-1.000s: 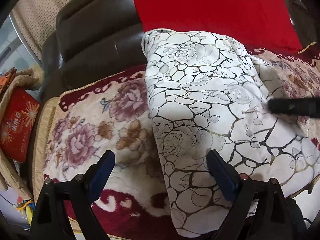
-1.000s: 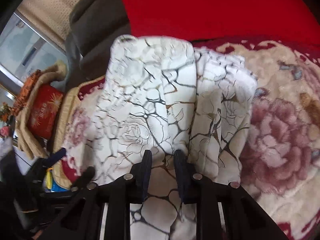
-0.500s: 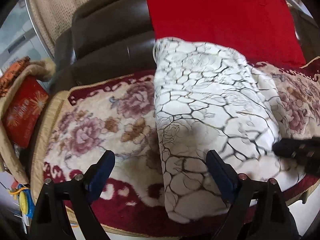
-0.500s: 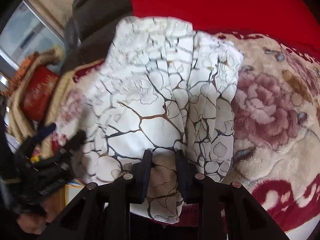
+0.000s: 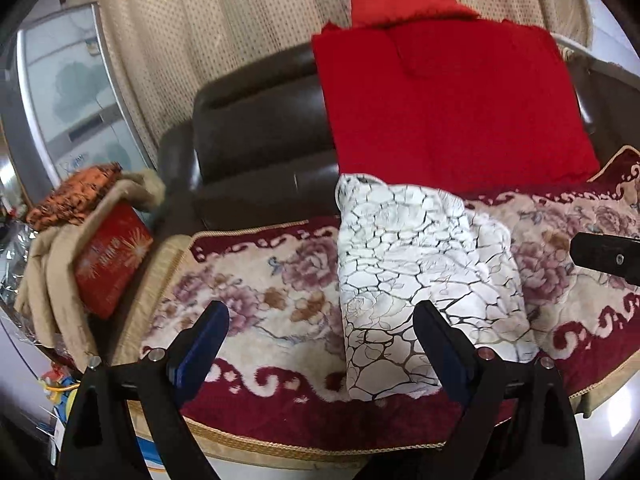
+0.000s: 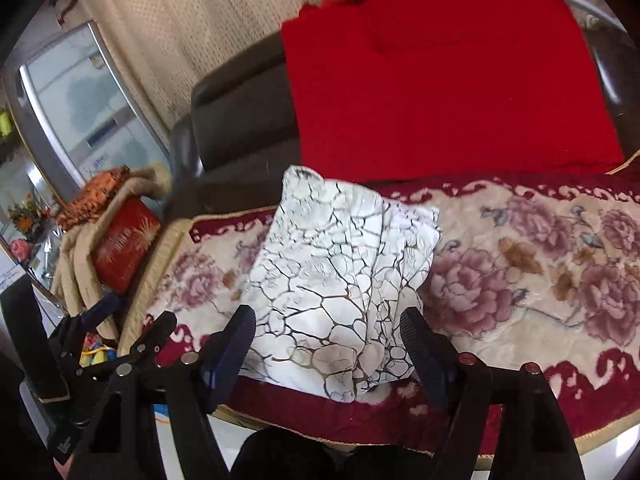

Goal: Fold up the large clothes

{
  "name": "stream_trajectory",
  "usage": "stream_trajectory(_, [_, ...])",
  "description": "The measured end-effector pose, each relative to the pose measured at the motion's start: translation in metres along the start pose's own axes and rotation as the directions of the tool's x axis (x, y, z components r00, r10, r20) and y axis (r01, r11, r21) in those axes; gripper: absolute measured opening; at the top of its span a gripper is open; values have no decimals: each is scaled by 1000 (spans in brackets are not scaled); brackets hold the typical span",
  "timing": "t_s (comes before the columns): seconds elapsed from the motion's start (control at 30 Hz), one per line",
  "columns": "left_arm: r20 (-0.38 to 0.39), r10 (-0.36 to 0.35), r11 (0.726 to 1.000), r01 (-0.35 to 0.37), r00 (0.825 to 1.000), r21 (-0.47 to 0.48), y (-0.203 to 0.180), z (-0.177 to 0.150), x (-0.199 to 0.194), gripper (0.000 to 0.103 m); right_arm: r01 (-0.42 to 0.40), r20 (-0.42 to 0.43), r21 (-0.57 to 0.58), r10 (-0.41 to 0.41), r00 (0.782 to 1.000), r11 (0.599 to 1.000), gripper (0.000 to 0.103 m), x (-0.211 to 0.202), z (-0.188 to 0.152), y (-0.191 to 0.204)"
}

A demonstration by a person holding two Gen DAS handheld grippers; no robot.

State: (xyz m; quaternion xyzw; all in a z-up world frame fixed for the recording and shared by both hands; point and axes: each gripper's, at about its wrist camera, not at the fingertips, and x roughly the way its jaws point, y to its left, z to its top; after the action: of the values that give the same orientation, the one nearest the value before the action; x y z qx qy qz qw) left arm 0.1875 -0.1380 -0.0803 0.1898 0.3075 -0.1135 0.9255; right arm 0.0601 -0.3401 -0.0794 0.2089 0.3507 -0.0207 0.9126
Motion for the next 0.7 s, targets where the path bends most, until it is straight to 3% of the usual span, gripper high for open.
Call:
stream_trajectory(0.23, [48, 11, 999, -10, 999, -31, 4, 6, -40, 94, -7, 62, -30, 9, 998, 1000, 78, -32, -1, 15])
stream_trajectory(0.7, [105, 101, 993, -94, 989, -69, 16, 3, -88, 99, -29, 109, -58, 36, 993, 998, 78, -72, -15, 29])
